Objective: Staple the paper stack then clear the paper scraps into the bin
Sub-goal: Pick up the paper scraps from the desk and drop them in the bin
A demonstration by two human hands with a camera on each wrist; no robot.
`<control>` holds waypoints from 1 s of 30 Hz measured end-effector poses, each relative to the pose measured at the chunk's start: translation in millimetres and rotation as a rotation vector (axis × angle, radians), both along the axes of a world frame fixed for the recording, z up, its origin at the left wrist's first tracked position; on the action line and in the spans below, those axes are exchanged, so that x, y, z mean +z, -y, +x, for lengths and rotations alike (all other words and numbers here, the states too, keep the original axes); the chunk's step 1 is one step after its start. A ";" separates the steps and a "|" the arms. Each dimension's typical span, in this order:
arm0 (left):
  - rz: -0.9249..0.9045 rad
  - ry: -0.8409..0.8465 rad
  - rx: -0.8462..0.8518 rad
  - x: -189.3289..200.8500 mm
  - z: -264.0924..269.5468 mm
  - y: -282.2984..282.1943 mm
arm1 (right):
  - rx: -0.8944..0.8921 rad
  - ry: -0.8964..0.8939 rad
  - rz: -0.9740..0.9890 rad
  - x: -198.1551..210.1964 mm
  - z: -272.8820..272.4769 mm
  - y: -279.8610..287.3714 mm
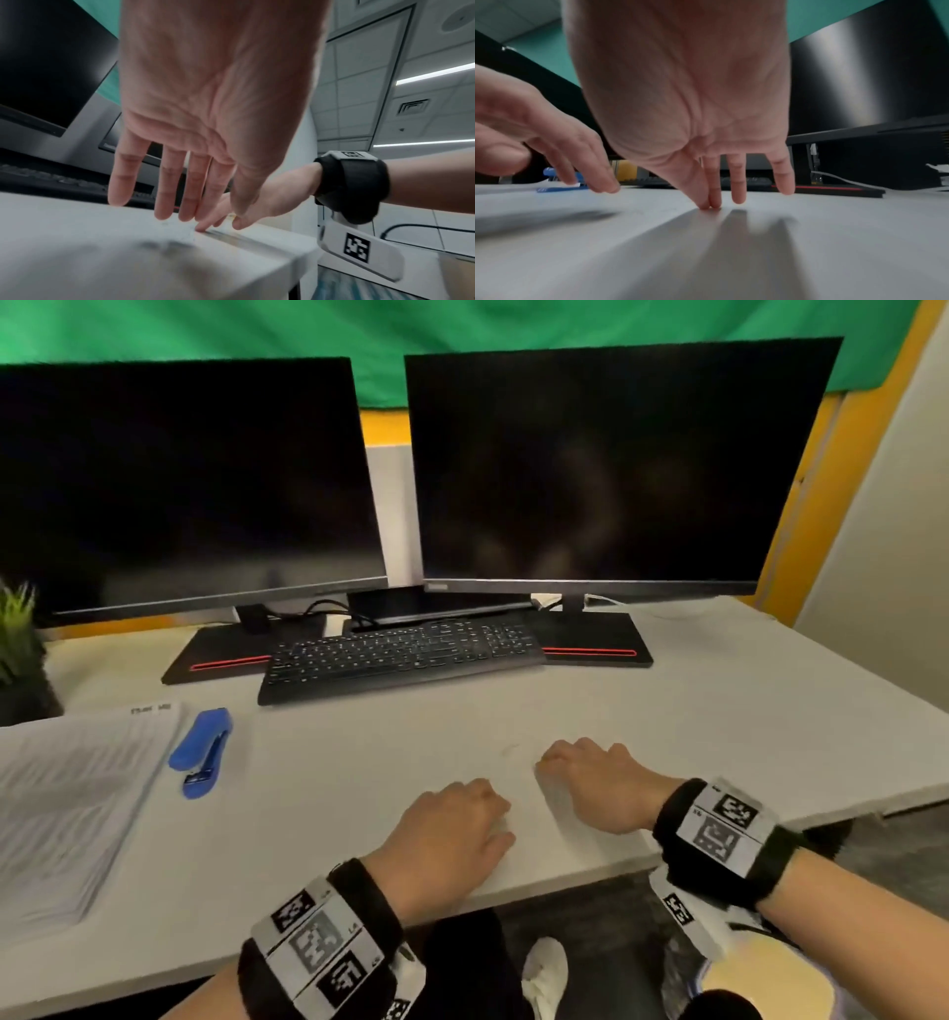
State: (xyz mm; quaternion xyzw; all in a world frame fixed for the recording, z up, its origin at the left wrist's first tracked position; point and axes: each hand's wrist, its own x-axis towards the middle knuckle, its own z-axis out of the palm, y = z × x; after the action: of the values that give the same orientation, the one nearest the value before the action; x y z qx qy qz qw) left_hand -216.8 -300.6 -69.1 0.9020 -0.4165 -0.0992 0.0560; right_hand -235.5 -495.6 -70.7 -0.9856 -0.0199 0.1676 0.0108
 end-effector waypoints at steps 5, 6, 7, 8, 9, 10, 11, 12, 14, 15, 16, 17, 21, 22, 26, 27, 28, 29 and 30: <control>0.182 -0.011 -0.070 -15.4 10.4 8.8 | -0.033 -0.012 -0.002 -3.8 23.9 -16.4; 0.197 -0.014 -0.068 -16.5 14.0 12.2 | -0.039 -0.007 0.020 -2.4 29.0 -15.5; 0.206 -0.014 -0.066 -17.3 17.9 15.4 | -0.053 0.012 0.050 -0.5 32.9 -12.1; 0.211 -0.011 -0.066 -17.8 22.5 18.6 | -0.080 0.042 0.079 1.7 36.0 -6.9; 0.216 -0.007 -0.064 -18.0 27.6 22.0 | -0.114 0.075 0.100 3.7 37.7 -0.3; 0.224 -0.008 -0.059 -17.7 32.8 25.4 | -0.146 0.100 0.110 5.2 38.0 6.2; 0.233 -0.013 -0.049 -16.9 38.0 28.7 | -0.168 0.110 0.106 5.0 37.6 11.5; 0.243 -0.019 -0.035 -15.6 42.9 32.0 | -0.175 0.102 0.098 3.5 36.7 14.8; 0.260 -0.037 0.001 -11.4 51.5 36.7 | -0.146 0.056 0.103 -3.4 34.8 15.2; 0.261 -0.048 0.021 -8.6 54.9 38.3 | -0.119 0.034 0.117 -6.5 34.5 13.0; 0.256 -0.060 0.041 -5.6 57.4 38.7 | -0.092 0.017 0.140 -8.6 34.8 10.2; 0.245 -0.072 0.059 -1.8 59.0 38.0 | -0.072 0.007 0.168 -9.0 36.2 7.9; 0.149 -0.099 0.098 13.4 57.6 23.2 | -0.010 0.044 0.217 -2.8 52.5 5.2; 0.114 -0.101 0.104 16.3 55.2 17.5 | 0.000 0.031 0.203 -2.1 56.8 3.5; -0.004 -0.057 0.139 22.1 43.8 -8.3 | 0.047 -0.022 0.178 -5.7 60.4 -8.7; -0.025 -0.053 0.153 22.2 41.9 -14.0 | 0.061 -0.032 0.197 -6.4 56.8 -9.6; -0.043 -0.053 0.167 22.0 40.0 -19.2 | 0.067 -0.045 0.219 -6.0 51.7 -9.2; -0.059 -0.052 0.178 21.7 39.1 -23.6 | 0.064 -0.048 0.244 -5.1 46.9 -6.9; -0.075 -0.051 0.187 21.5 38.4 -26.6 | 0.060 -0.029 0.268 -4.0 43.6 -3.4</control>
State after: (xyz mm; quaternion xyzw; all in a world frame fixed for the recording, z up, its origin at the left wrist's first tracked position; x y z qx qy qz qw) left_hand -178.3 -274.0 -47.6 0.9313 -0.3326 -0.1009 0.1092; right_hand -191.8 -492.2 -74.7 -0.9717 -0.0713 0.1780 0.1376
